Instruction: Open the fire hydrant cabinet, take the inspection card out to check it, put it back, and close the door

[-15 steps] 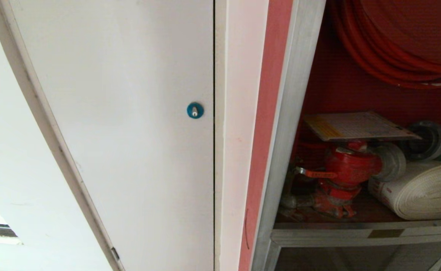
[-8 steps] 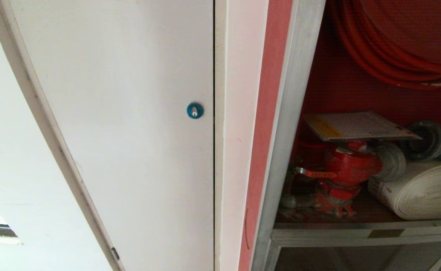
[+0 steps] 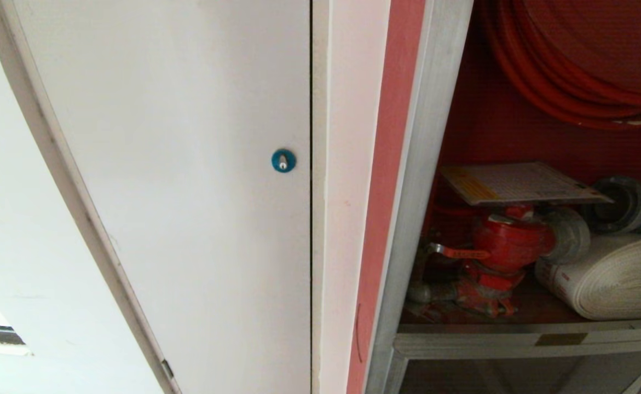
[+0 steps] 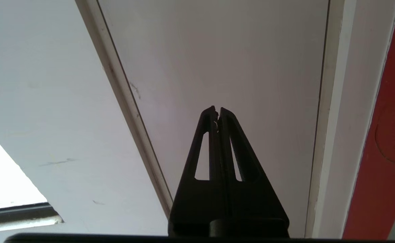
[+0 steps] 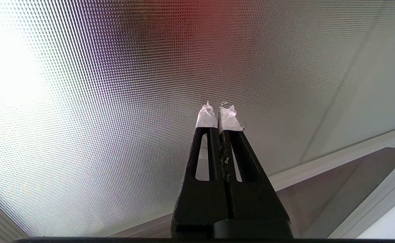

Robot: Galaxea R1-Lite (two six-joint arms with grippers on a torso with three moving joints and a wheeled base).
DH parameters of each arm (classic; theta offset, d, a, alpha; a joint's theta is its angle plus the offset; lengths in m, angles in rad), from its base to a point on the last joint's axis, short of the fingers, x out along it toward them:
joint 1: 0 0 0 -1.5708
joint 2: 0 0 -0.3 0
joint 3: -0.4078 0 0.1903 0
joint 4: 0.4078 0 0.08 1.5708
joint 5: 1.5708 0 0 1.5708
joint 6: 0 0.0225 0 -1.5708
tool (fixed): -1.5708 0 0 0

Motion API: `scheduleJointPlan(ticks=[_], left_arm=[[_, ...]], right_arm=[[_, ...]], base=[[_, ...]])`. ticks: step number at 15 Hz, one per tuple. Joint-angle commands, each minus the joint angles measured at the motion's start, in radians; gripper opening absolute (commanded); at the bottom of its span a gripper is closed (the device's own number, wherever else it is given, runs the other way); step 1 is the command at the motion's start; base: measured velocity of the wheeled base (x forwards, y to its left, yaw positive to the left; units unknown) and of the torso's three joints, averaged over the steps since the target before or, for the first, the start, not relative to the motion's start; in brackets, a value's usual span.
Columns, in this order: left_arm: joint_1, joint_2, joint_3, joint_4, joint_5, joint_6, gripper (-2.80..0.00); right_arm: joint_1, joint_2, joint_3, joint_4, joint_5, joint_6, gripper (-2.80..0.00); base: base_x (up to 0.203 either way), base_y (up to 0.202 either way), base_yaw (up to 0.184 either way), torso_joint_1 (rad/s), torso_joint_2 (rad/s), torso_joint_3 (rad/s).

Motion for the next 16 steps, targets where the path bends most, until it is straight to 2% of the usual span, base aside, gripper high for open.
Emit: scheduleJointPlan(ticks=[1, 6, 16], left_arm=[[0.000, 0.000, 0.001, 0.014, 0.000, -0.001, -2.80], [0.000, 0.000, 0.001, 0.070, -0.001, -0.004, -2.80], [0.000, 0.000, 0.001, 0.109, -0.001, -0.010, -2.80]], right_arm=[[0.000, 0.002, 0.005, 0.000, 0.001, 0.000, -2.80], [0.000, 0.002, 0.005, 0.000, 0.001, 0.000, -2.80], [0.000, 0.002, 0.005, 0.000, 0.001, 0.000, -2.80]], base=[[0.000, 0.000, 0.000, 0.000, 0.00, 0.000], [0.000, 0.000, 0.000, 0.000, 0.00, 0.000], [0.000, 0.000, 0.000, 0.000, 0.00, 0.000]])
